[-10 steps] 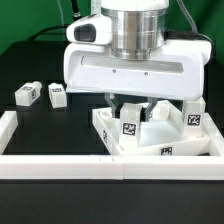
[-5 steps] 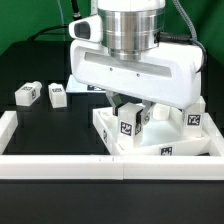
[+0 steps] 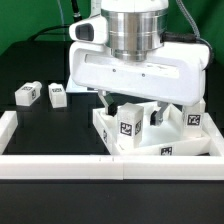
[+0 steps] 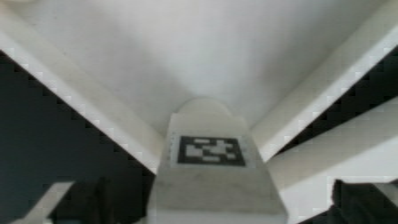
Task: Assemble square table
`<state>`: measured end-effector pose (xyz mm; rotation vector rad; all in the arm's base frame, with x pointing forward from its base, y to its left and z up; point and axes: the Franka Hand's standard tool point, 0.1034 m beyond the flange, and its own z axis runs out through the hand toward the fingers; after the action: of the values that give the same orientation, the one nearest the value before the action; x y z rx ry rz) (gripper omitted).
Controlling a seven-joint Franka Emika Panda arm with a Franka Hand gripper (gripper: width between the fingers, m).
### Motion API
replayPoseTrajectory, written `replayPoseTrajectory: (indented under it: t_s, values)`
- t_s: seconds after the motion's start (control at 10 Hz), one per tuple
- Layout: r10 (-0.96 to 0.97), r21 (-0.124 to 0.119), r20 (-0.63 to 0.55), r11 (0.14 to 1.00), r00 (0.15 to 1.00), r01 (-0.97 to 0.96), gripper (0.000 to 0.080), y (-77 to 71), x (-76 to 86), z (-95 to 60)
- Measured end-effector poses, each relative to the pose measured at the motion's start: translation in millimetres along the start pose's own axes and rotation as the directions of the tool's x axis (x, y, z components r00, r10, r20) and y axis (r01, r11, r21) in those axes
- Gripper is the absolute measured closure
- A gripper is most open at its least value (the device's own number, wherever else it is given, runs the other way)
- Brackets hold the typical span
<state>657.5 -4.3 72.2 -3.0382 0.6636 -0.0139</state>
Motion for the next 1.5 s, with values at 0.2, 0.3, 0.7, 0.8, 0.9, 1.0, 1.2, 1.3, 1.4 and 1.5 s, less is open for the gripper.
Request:
replayPoseTrajectory:
  t_s: [0.2, 0.3, 0.7, 0.8, 0.9, 1.0, 1.2, 1.3, 1.4, 1.5]
  values:
    - [-0.224, -0.001, -0.002, 0.974, 0.974, 0.224, 0.0152, -2.2, -0.2, -0.8]
    - [-0.337, -0.001, -0.002, 0.942, 0.942, 0.337, 0.0152, -1.3, 0.7, -1.0]
    - [-0.677, -0.009, 0.007, 0.736, 0.736, 0.677, 0.0151, 0.6, 0.6, 1.7]
    - [-0.718, -0.01, 0.008, 0.696, 0.696, 0.718, 0.0151, 1.0, 1.0, 1.3]
    - [-0.762, -0.018, 0.013, 0.648, 0.648, 0.762, 0.0151, 1.7, 1.6, 1.0]
    - [-0.786, -0.02, 0.014, 0.618, 0.618, 0.786, 0.0151, 1.9, 1.9, 0.9]
    - [-0.855, -0.023, 0.018, 0.518, 0.518, 0.855, 0.0151, 3.0, 2.4, 1.0]
    - [-0.886, -0.028, 0.021, 0.462, 0.463, 0.886, 0.0151, 4.7, 3.3, 1.1]
    - [-0.897, -0.03, 0.02, 0.442, 0.442, 0.897, 0.0151, 6.4, 4.8, 0.9]
    - [-0.93, -0.029, 0.023, 0.365, 0.366, 0.93, 0.0151, 9.7, 6.3, 0.6]
